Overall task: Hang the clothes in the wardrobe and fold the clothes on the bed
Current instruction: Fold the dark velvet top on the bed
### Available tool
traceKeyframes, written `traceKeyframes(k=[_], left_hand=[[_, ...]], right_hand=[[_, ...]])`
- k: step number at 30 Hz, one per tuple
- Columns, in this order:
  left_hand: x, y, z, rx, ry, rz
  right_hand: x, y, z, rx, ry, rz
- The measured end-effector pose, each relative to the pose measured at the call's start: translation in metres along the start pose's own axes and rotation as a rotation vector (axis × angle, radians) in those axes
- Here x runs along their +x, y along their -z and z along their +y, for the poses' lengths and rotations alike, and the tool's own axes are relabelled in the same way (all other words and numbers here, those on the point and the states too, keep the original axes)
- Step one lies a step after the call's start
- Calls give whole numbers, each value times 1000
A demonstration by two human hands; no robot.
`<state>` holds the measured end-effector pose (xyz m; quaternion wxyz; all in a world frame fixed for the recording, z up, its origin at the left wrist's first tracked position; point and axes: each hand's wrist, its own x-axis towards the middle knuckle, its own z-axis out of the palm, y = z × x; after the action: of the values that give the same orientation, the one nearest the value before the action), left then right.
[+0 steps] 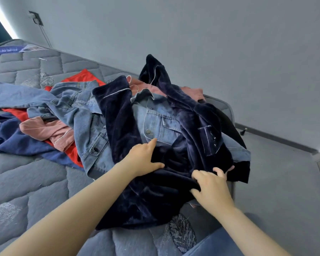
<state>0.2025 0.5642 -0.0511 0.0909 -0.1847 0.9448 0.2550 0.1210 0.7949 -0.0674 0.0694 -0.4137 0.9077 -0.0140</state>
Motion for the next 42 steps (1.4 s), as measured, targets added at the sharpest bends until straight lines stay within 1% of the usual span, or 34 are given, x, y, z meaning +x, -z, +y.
traceKeyframes(k=[2,4,6,8,10,12,13,14,18,20,22,24,25,27,29,31,34,36,38,39,40,42], left_hand=[[-2,1,-10,26,53,-32],[-10,-2,-19,98,21,-7],[-20,-7,-26,143,-40,69],[-29,-12,-34,93,-112,197],[-34,-12,-39,32,-206,322],[-38,-6,-40,18,-262,381],[-39,-1,-38,-6,-266,389],[-41,3,-34,-37,-262,391],[-44,22,-14,-175,-283,407],[-45,31,-4,-222,-300,400],[-44,36,-2,-236,-290,444],[-42,38,-2,-274,-226,509],[-40,37,0,-271,-206,526],[-37,36,6,-205,-214,525],[-32,34,13,-182,-249,523],[-29,35,18,-228,-292,511],[-26,41,17,-349,-314,454],[-24,48,18,-378,-275,311],[-22,53,22,-342,-243,119],[-21,55,25,-304,-251,67],[-21,56,26,-259,-261,65],[-22,59,23,-197,-260,160]], right_hand=[[0,2,0,10,19,-45],[4,7,0,39,29,-74],[11,18,-3,75,43,-76],[20,28,-5,111,98,-24],[29,38,-7,115,196,79],[39,46,-5,109,293,158],[44,50,-4,87,332,165],[50,54,-4,44,365,143],[72,64,-3,-220,467,-68],[79,71,2,-324,405,-60],[81,80,13,-425,251,22],[77,81,29,-436,86,44],[72,78,37,-385,12,22],[60,68,47,-206,-111,-75],[48,57,53,-51,-157,-183],[40,51,60,27,-97,-235],[37,55,67,114,2,-252],[40,61,67,148,48,-223],[43,65,62,177,90,-149],[44,66,59,173,117,-100],[44,67,55,169,156,-45],[40,68,45,203,221,16]])
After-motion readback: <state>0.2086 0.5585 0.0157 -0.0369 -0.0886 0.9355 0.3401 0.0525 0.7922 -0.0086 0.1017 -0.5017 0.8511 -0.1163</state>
